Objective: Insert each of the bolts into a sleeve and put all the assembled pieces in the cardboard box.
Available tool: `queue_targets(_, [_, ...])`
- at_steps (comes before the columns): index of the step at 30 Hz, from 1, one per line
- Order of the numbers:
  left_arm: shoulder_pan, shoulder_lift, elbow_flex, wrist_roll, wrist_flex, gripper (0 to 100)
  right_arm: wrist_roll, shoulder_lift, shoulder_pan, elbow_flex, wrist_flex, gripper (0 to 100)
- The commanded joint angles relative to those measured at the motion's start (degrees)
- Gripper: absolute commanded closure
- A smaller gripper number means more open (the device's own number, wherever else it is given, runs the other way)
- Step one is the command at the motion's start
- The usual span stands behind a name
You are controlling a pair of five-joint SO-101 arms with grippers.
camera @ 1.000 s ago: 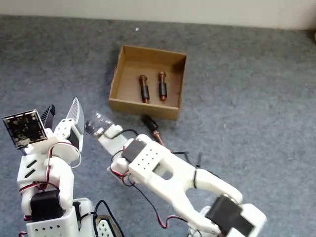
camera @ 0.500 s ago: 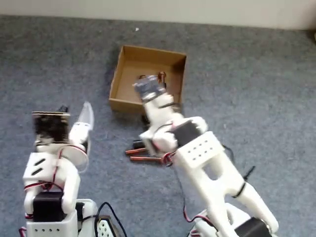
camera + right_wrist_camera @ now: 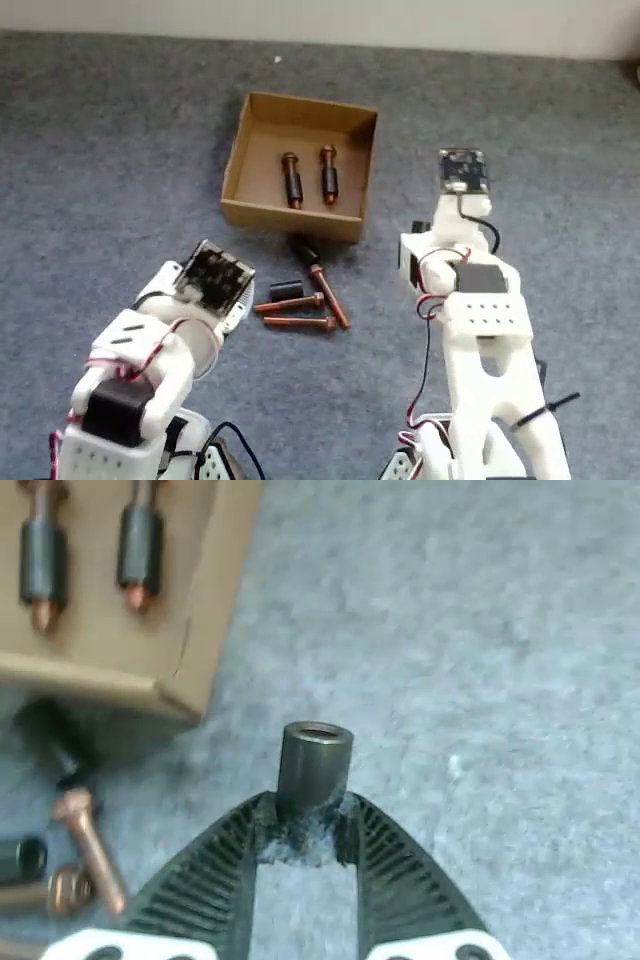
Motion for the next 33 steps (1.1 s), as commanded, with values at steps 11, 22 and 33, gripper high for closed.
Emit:
queue_targets(11, [11.4,38.7,-16.8,-6.7,-0.3,84,-4.7,-11.5,3.6,8.3,-11.8,99.2])
queue_targets(22, [17.4,70.1,-30.3,-15.9,-0.3,84,-4.7,-17.0,6.4,11.6,-13.8,99.2])
queue_targets(33, [21.0,86.6,-38.7,-17.2,-0.3,79,-4.7,-17.2,6.3,11.6,-13.8,99.2])
